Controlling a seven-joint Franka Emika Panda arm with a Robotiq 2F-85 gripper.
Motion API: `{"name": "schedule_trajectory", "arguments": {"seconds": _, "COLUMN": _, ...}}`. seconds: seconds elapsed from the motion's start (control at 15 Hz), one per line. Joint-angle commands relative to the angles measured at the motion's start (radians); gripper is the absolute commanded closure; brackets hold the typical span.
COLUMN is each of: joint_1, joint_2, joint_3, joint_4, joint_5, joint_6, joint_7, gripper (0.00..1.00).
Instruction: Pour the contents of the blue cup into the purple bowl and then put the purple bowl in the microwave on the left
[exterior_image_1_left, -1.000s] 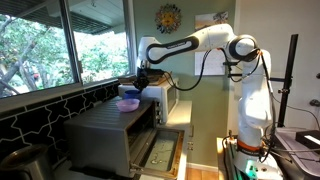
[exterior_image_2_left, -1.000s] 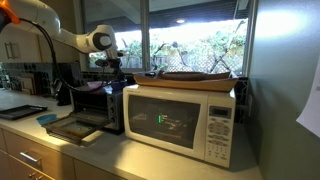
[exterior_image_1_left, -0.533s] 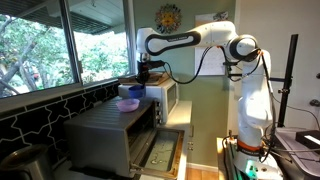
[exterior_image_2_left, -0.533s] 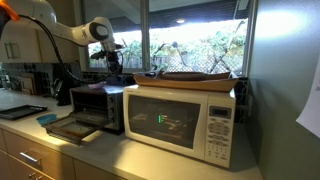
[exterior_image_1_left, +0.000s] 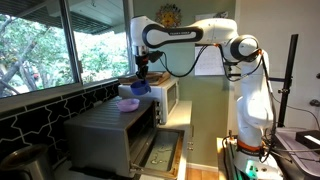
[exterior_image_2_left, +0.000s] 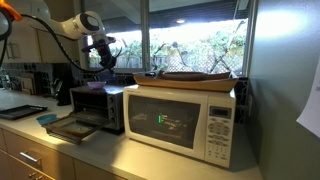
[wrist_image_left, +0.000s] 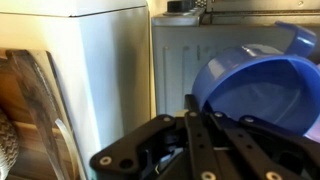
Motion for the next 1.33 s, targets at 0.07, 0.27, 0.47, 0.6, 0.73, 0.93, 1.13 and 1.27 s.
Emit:
{"name": "schedule_trajectory", "arguments": {"seconds": 0.07, "joint_1": 0.009, "joint_2": 0.008, "joint_3": -0.010, "joint_4": 0.008, "joint_5": -0.003, "joint_6": -0.005, "joint_7": -0.004, "gripper": 0.96}}
{"name": "schedule_trajectory", "arguments": {"seconds": 0.27, "joint_1": 0.009, "joint_2": 0.010, "joint_3": -0.010, "joint_4": 0.008, "joint_5": -0.004, "joint_6": -0.005, "joint_7": -0.005, "gripper": 0.99}}
{"name": "schedule_trajectory", "arguments": {"seconds": 0.47, "joint_1": 0.022, "joint_2": 0.003, "joint_3": 0.001, "joint_4": 0.010, "joint_5": -0.029, "joint_6": -0.002, "joint_7": -0.015, "gripper": 0.99}}
{"name": "schedule_trajectory", "arguments": {"seconds": 0.6, "joint_1": 0.035, "joint_2": -0.003, "joint_3": 0.008, "joint_4": 0.008, "joint_5": -0.046, "joint_6": -0.008, "joint_7": -0.021, "gripper": 0.99}}
{"name": "schedule_trajectory", "arguments": {"seconds": 0.73, "joint_1": 0.048, "joint_2": -0.003, "joint_3": 0.019, "joint_4": 0.013, "joint_5": -0.069, "joint_6": -0.014, "joint_7": -0.021, "gripper": 0.99}}
{"name": "schedule_trajectory", "arguments": {"seconds": 0.93, "joint_1": 0.073, "joint_2": 0.001, "joint_3": 0.037, "joint_4": 0.029, "joint_5": -0.130, "joint_6": -0.021, "joint_7": -0.015, "gripper": 0.99}}
{"name": "schedule_trajectory", "arguments": {"seconds": 1.13, "joint_1": 0.097, "joint_2": 0.008, "joint_3": 0.056, "joint_4": 0.041, "joint_5": -0.186, "joint_6": -0.024, "joint_7": -0.015, "gripper": 0.99}}
{"name": "schedule_trajectory", "arguments": {"seconds": 1.27, "joint_1": 0.111, "joint_2": 0.013, "joint_3": 0.068, "joint_4": 0.044, "joint_5": -0.219, "joint_6": -0.027, "joint_7": -0.016, "gripper": 0.99}}
